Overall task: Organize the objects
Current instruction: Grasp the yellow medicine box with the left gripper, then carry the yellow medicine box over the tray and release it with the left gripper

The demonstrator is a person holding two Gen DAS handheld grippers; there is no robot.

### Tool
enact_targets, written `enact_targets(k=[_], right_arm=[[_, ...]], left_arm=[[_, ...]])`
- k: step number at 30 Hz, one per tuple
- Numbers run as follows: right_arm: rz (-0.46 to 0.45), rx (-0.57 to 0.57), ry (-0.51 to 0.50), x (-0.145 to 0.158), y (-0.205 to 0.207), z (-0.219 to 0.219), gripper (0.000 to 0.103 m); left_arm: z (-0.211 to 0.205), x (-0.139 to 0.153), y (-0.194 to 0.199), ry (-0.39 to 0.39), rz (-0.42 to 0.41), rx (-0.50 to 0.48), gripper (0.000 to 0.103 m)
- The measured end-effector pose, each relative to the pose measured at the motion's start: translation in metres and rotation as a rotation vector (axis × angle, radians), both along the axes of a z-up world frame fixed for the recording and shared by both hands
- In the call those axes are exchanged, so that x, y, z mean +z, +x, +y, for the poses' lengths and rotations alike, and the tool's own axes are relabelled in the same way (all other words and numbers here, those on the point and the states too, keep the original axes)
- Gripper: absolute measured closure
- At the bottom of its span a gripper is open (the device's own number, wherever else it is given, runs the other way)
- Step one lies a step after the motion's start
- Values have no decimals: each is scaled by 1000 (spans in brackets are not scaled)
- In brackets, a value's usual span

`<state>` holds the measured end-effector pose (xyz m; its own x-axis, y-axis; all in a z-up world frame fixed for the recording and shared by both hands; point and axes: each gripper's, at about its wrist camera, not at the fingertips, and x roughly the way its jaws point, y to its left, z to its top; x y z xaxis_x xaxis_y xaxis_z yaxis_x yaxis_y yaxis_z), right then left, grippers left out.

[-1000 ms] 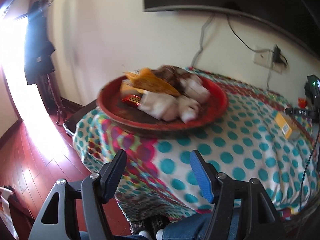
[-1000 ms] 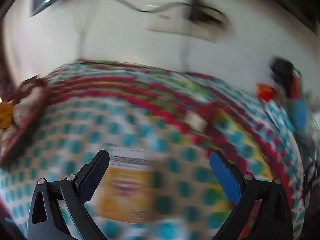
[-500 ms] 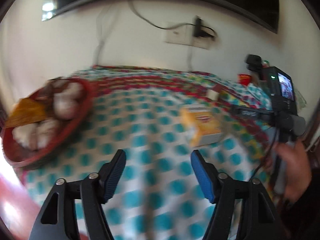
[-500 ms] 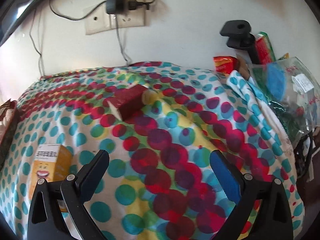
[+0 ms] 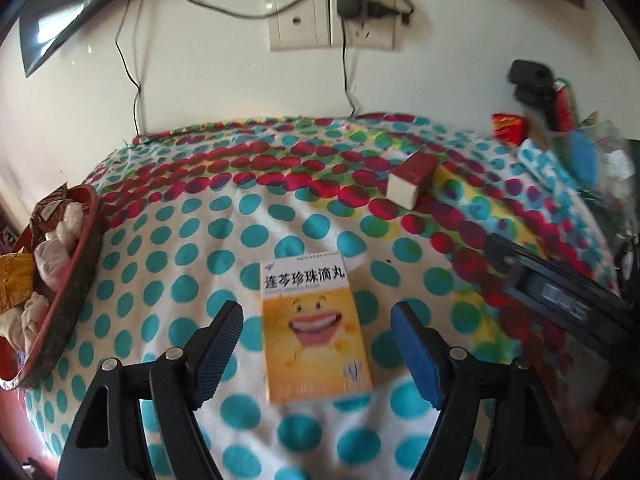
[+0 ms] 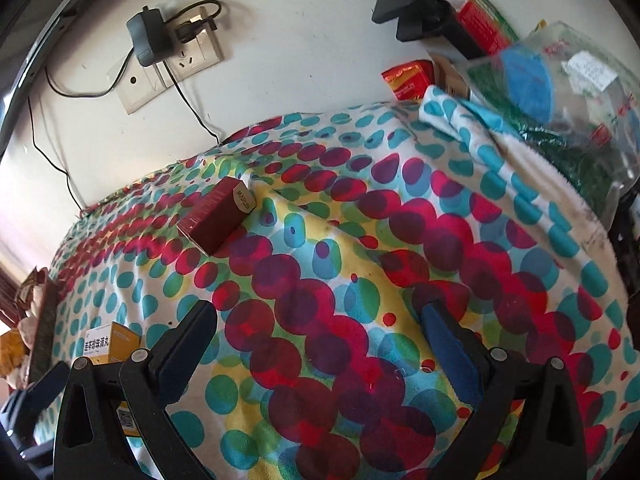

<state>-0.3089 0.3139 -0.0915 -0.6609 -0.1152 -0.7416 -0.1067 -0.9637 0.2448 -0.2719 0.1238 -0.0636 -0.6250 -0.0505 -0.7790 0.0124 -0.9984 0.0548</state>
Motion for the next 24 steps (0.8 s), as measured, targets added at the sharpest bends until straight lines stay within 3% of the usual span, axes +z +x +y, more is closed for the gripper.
enact_targets(k=[4,11,13,14,16,24], right_arm=[[2,2,-13,0,0,1,0],[1,5,-15,1,0,0,0],[0,6,-14,1,0,0,0],[0,6,-15,1,0,0,0],[0,6,-14,1,-1,0,0],[-3,6,-9,1,-1,-1,0]], left_arm=[[-2,-17,-13,-12,-51,42,25],[0,-21,-14,-38,-34,41,25],[2,-20,-13,-40,-29,25,35],[4,-19,-12,-43,-26,18,49],[7,-18,-11,-59,-28,11,50],[10,-2,-1,8,6,-17,50]])
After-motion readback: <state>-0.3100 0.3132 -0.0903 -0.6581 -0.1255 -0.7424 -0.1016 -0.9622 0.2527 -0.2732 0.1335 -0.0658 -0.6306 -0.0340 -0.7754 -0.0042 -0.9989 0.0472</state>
